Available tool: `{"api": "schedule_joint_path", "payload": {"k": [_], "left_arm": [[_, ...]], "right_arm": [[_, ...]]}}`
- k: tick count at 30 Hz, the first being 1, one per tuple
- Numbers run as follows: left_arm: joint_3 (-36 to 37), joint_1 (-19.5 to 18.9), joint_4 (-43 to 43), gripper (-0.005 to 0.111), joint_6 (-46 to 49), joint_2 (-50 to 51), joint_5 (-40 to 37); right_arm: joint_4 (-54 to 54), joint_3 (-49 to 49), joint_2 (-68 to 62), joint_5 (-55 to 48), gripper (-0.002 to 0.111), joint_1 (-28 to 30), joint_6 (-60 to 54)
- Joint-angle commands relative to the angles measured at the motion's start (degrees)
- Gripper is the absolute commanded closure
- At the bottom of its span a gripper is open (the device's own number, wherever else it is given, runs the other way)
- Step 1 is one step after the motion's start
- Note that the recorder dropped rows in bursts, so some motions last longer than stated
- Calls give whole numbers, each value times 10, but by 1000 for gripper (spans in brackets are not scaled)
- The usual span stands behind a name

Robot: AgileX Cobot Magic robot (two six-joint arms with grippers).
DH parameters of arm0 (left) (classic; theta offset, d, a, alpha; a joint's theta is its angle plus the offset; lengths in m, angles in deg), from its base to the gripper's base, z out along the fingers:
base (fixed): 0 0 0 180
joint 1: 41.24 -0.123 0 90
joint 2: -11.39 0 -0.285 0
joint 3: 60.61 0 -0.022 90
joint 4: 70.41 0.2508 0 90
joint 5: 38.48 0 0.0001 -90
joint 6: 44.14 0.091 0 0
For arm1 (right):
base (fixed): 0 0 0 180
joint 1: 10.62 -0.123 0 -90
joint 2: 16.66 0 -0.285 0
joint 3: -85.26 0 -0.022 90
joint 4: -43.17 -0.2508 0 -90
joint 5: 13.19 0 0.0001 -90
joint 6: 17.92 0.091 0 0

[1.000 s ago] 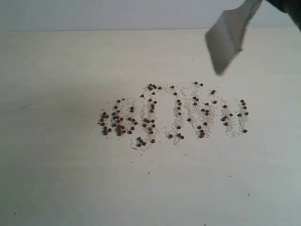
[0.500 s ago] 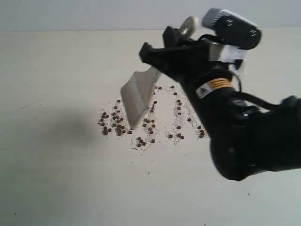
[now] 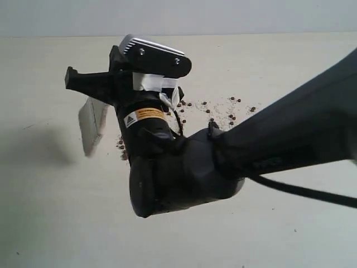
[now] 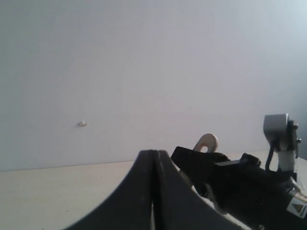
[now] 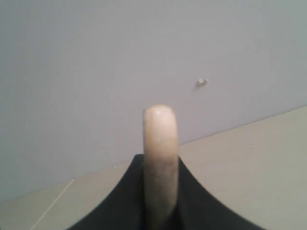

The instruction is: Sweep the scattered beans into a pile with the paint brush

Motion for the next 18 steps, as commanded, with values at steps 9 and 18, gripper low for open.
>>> {"api": "schedule_joint_path", "payload": {"k": [9, 18], "left_arm": [[2, -1, 0, 107, 0, -4, 3], [2, -1, 0, 107, 1, -4, 3]], "right_arm": [[-90, 22, -44, 15, 108, -1, -153], [-185, 22, -20, 15, 108, 0, -413]]}}
